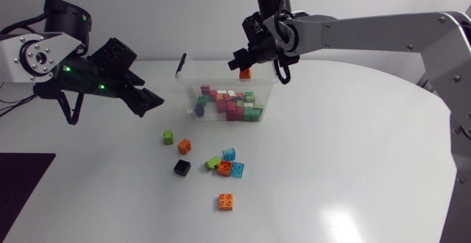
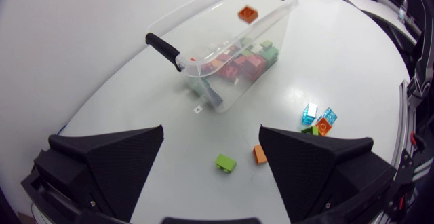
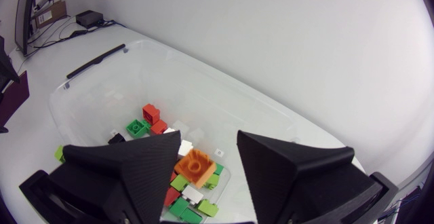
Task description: Place the duplo bricks in the container
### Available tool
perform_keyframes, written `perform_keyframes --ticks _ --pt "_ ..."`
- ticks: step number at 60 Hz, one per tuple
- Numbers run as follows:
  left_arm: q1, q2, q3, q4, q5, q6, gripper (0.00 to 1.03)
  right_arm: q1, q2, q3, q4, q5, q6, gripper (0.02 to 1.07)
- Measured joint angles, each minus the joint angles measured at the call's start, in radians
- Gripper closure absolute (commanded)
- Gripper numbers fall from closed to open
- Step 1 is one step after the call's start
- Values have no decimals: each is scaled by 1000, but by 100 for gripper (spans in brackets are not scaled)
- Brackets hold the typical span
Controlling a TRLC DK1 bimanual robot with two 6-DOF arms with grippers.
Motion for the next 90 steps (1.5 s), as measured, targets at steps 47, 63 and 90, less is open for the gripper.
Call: perform_keyframes --ticks 47,63,90 --pt "37 412 156 -139 7 484 9 152 -540 -633 -56 -116 -100 8" --pt "34 494 197 -168 6 510 12 153 -573 -737 -80 -136 -167 8" --pt "10 552 210 -176 7 529 76 160 -415 -763 -83 -204 -299 8"
